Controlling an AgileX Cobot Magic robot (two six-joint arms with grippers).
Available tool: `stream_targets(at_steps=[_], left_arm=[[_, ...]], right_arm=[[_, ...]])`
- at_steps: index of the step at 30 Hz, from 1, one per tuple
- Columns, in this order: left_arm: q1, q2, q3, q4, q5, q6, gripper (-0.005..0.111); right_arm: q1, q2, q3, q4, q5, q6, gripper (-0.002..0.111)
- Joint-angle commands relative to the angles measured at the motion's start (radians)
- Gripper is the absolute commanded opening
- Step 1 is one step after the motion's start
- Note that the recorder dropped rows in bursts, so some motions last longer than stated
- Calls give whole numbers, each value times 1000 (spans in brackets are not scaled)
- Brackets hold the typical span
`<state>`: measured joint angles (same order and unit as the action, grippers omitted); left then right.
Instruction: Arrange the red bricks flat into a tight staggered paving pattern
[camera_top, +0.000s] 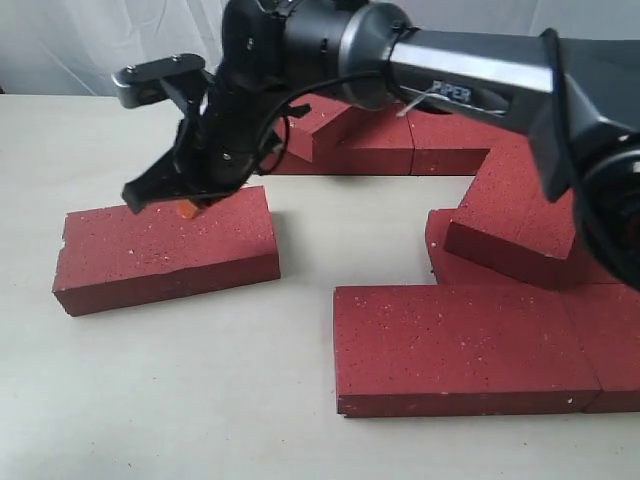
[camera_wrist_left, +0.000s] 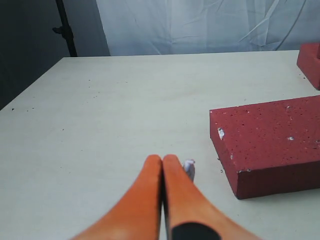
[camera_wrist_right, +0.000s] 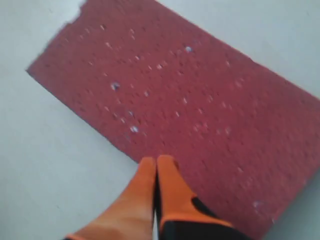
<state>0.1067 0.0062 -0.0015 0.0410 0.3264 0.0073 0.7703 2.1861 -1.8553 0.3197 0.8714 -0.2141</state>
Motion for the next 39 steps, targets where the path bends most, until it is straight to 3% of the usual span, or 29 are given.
stream_targets(at_steps=[1,10,16,21,32,39], left_arm=[[1,-6,1,4,-13,0,0],[1,-6,1,4,-13,0,0],[1,-6,1,2,-13,0,0],[1,-6,1,2,-13,0,0],[1,-6,1,2,-13,0,0],[1,-6,1,2,-13,0,0]], right_arm=[[-54,-124,240,-25,-117,3,-1],[-276,-439,616,-29,-235,-20,-1],[-478,-570,662,-66,-172,-15,-1],[-572,-577,662,-184,-50,38,-1],[-619,-560,685,-691,140,446,-1],[-619,-459,772,-682,51,456,-1]])
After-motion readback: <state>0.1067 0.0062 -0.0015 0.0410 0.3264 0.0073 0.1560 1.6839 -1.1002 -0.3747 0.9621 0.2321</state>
